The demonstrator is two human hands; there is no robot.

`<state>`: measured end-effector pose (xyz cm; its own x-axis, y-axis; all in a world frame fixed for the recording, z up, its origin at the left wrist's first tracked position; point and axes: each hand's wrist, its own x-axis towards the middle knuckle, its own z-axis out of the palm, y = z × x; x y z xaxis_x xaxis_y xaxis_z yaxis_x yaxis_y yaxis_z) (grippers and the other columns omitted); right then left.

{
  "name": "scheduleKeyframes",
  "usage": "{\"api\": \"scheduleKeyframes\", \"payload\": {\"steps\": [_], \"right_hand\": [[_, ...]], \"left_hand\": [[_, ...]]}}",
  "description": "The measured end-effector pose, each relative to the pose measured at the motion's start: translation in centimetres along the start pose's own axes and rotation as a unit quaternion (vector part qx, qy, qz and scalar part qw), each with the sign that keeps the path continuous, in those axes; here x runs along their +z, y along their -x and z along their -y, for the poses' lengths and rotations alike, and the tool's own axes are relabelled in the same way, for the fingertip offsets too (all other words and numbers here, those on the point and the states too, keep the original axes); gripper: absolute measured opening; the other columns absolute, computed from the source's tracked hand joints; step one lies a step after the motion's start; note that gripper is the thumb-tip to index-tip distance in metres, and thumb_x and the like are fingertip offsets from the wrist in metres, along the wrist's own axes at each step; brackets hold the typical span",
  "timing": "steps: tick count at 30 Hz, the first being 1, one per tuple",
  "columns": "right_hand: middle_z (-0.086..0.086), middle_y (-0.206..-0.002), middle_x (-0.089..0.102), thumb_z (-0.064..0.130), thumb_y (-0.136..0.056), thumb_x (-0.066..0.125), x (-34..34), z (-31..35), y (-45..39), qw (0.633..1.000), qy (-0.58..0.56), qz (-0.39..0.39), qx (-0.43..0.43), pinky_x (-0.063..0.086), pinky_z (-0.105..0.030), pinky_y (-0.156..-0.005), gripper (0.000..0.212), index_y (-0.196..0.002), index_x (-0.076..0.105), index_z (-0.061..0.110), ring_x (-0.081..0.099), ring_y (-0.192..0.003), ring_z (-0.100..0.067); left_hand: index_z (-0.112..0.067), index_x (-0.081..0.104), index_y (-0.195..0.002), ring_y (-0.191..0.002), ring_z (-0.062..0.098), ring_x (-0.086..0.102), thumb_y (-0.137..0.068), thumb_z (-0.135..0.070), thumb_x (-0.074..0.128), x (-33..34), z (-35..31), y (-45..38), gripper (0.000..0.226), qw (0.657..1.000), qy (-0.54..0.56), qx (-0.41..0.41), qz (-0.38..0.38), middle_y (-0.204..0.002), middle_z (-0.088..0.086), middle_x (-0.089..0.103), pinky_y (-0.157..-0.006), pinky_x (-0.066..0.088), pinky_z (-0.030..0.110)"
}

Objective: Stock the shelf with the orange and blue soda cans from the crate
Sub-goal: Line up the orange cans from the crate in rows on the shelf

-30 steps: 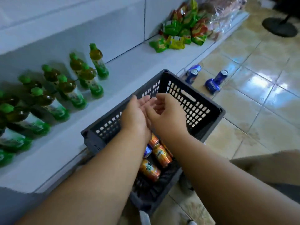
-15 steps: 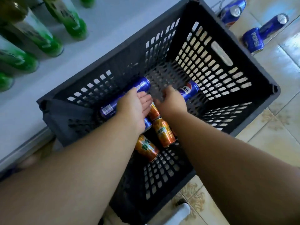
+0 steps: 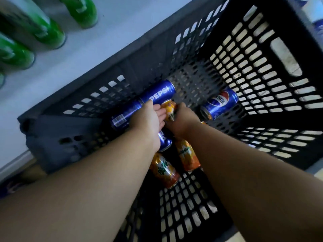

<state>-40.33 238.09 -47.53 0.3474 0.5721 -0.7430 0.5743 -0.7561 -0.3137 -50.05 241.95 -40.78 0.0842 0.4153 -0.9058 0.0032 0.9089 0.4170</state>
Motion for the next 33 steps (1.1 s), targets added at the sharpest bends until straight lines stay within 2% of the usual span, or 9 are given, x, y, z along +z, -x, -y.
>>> {"api": "scheduleKeyframes", "payload": {"steps": [4,8,10,12,17,19,23,28,33], "right_hand": [[-0.007,-0.116,0.063,0.042,-0.075,0.076,-3.7,-0.1,3.7,0.986,-0.157,-0.016,0.057,0.053,-0.036,-0.086,0.070,-0.132,0.048,0.014,0.064,-0.102,-0.027],[-0.019,-0.101,0.064,0.018,-0.080,0.073,-7.1,1.4,9.6,0.881,-0.471,0.019,0.029,0.059,-0.054,-0.080,0.054,-0.127,0.049,0.005,0.068,-0.088,-0.034],[-0.029,-0.114,0.064,0.025,-0.068,0.073,-8.4,2.7,12.9,0.819,-0.567,0.085,0.007,0.054,-0.059,-0.089,0.069,-0.129,0.050,0.000,0.067,-0.095,-0.041],[-0.028,-0.123,0.062,0.037,-0.063,0.071,-9.4,4.3,16.3,0.768,-0.627,0.130,-0.026,0.053,-0.051,-0.094,0.085,-0.136,0.049,-0.001,0.065,-0.102,-0.039],[-0.025,-0.132,0.060,0.066,-0.094,0.041,-10.7,8.0,25.0,0.700,-0.689,0.149,-0.111,0.050,-0.050,-0.101,0.079,-0.136,0.054,0.001,0.061,-0.118,-0.037],[-0.022,-0.125,0.066,0.061,-0.097,0.043,-10.3,9.8,27.7,0.713,-0.687,0.085,-0.113,0.054,-0.053,-0.093,0.064,-0.126,0.061,0.006,0.068,-0.109,-0.036],[-0.017,-0.099,0.074,0.061,-0.092,0.054,-8.7,13.5,32.2,0.803,-0.576,-0.030,-0.150,0.057,-0.056,-0.085,0.050,-0.095,0.066,0.013,0.073,-0.090,-0.035],[-0.017,-0.094,0.075,0.058,-0.099,0.041,-6.6,18.8,37.1,0.739,-0.650,0.048,-0.171,0.056,-0.060,-0.085,0.055,-0.104,0.065,0.009,0.073,-0.089,-0.035],[-0.011,-0.090,0.077,0.060,-0.098,0.042,-3.8,24.4,41.6,0.787,-0.558,0.102,-0.241,0.057,-0.053,-0.087,0.052,-0.091,0.071,0.017,0.074,-0.088,-0.030]], "left_hand": [[-0.013,0.061,-0.128,-0.102,0.020,0.059,-0.094,-0.048,0.051,-0.2,-0.3,2.1,0.050,0.996,-0.038,0.048,-0.059,-0.128,0.007,0.062,-0.095,0.045,0.035],[-0.017,0.065,-0.109,-0.100,0.025,0.068,-0.082,-0.058,0.054,-0.8,-1.3,6.2,0.050,0.999,-0.030,0.042,-0.008,-0.115,0.006,0.070,-0.096,0.051,0.044],[-0.016,0.064,-0.111,-0.090,0.028,0.073,-0.095,-0.054,0.048,-1.2,-2.1,9.4,0.045,0.998,0.003,0.044,0.040,-0.105,0.011,0.074,-0.083,0.057,0.042],[-0.015,0.063,-0.118,-0.093,0.030,0.073,-0.098,-0.056,0.042,-1.8,-2.6,12.0,0.050,0.995,0.032,0.049,0.086,-0.105,0.014,0.074,-0.089,0.056,0.048],[-0.015,0.068,-0.119,-0.101,0.030,0.071,-0.096,-0.062,0.040,-4.4,-3.7,19.6,0.059,0.980,0.095,0.094,0.146,-0.108,0.014,0.074,-0.097,0.052,0.049],[-0.018,0.065,-0.122,-0.096,0.033,0.073,-0.095,-0.061,0.043,-5.7,-3.9,22.4,0.055,0.975,0.104,0.134,0.142,-0.106,0.015,0.074,-0.090,0.054,0.054],[-0.022,0.067,-0.114,-0.085,0.035,0.074,-0.088,-0.067,0.052,-9.2,-4.5,27.0,0.055,0.963,0.123,0.220,0.094,-0.099,0.014,0.076,-0.080,0.056,0.058],[-0.014,0.073,-0.106,-0.080,0.029,0.074,-0.093,-0.068,0.039,-15.6,-6.4,32.9,0.065,0.949,0.141,0.259,0.111,-0.100,0.015,0.075,-0.072,0.061,0.048],[-0.022,0.073,-0.105,-0.088,0.027,0.074,-0.090,-0.071,0.042,-22.6,-7.3,36.7,0.060,0.948,0.147,0.279,0.051,-0.097,0.007,0.077,-0.087,0.056,0.052]]}}
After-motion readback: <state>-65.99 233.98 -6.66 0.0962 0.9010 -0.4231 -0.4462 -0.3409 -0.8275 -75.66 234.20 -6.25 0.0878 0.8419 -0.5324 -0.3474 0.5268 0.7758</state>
